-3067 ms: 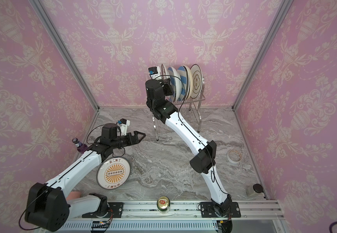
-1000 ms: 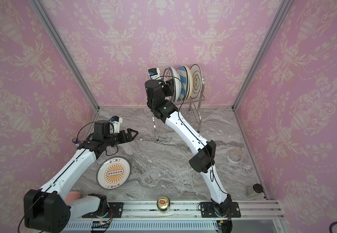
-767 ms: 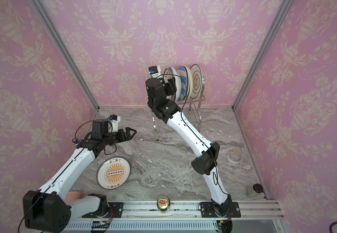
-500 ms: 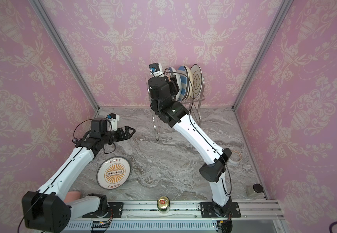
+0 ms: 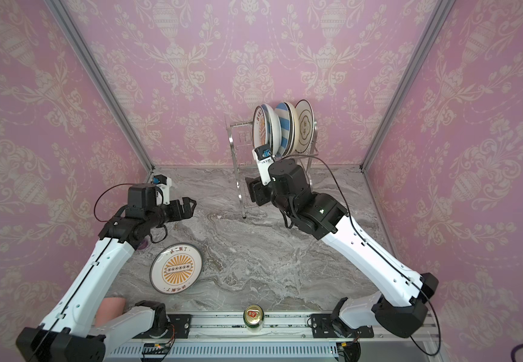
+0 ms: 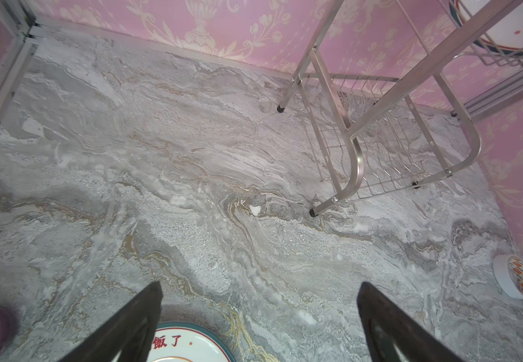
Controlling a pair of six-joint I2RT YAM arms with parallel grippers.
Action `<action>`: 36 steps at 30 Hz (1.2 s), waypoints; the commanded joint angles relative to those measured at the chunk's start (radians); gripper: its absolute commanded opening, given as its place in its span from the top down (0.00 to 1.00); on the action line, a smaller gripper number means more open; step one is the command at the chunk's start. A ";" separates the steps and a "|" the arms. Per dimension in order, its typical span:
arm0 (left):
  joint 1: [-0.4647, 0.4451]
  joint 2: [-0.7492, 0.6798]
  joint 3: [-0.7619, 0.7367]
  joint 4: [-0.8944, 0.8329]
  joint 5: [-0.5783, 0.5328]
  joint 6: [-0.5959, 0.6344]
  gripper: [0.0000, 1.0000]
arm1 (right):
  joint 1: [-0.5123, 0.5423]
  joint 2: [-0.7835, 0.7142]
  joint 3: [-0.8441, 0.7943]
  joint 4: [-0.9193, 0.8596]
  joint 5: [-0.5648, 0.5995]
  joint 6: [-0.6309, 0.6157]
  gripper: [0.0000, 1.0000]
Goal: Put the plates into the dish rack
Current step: 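Reach the right gripper to the flat sunburst plate's rim near the left gripper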
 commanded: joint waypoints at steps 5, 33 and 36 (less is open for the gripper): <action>0.033 -0.087 -0.132 -0.149 -0.174 -0.058 0.01 | 0.091 0.021 -0.310 0.183 -0.399 0.242 0.31; 0.292 -0.127 -0.479 0.096 -0.072 -0.172 0.01 | 0.185 0.774 -0.168 0.572 -0.705 0.569 0.41; 0.298 -0.109 -0.475 0.096 -0.064 -0.167 0.01 | 0.184 0.811 -0.134 0.555 -0.710 0.573 0.42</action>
